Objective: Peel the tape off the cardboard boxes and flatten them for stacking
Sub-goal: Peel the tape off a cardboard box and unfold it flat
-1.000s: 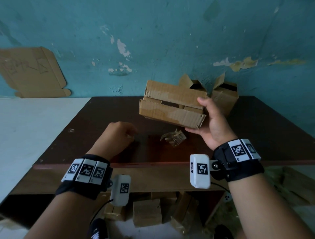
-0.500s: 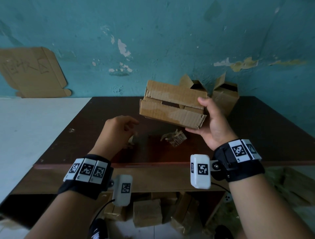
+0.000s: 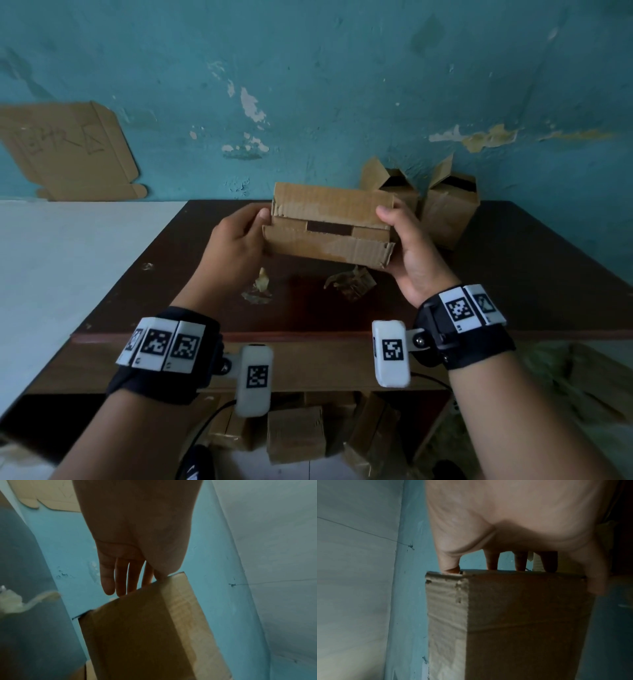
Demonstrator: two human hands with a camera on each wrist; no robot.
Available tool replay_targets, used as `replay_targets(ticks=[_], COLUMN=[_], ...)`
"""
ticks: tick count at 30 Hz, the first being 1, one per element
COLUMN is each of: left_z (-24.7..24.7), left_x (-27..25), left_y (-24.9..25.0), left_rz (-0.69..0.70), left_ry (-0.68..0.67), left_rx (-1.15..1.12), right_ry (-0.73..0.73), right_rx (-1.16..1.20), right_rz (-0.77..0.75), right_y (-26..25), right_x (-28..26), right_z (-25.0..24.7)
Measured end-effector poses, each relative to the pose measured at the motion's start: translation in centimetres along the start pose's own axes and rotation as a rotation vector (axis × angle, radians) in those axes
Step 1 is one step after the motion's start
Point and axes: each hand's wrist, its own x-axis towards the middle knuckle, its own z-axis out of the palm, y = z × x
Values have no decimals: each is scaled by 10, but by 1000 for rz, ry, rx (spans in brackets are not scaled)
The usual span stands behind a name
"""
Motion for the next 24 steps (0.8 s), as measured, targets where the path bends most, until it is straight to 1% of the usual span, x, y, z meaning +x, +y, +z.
replay_targets(ticks=[3, 6, 9, 12, 14, 17, 21, 22, 24], left_z=[2, 4, 6, 5, 3, -2, -5, -5, -4], left_x=[-2, -4, -6, -4, 0, 7, 16, 17, 16], left_y=[4, 12, 20, 21, 20, 25, 44, 49, 58], left_rz=[-47, -124, -168, -209, -229, -253, -314, -327, -323], left_ry=[5, -33, -89, -185, -206, -191, -195, -173, -65], left_rx=[-90, -178, -293, -368, -343, -245, -62, -23, 36], right_ry=[56, 112, 110, 93, 44, -21, -51, -46, -18], right_rx=[-2, -53, -89, -157, -209, -333, -538, -569, -590], right_rz=[-42, -94, -88, -45, -28, -35, -60, -58, -56], right_y=[4, 6, 6, 2, -4, -17, -28, -28, -26], right_x=[3, 2, -1, 1, 4, 12, 16, 15, 11], right_z=[6, 8, 5, 0, -1, -1, 7, 9, 15])
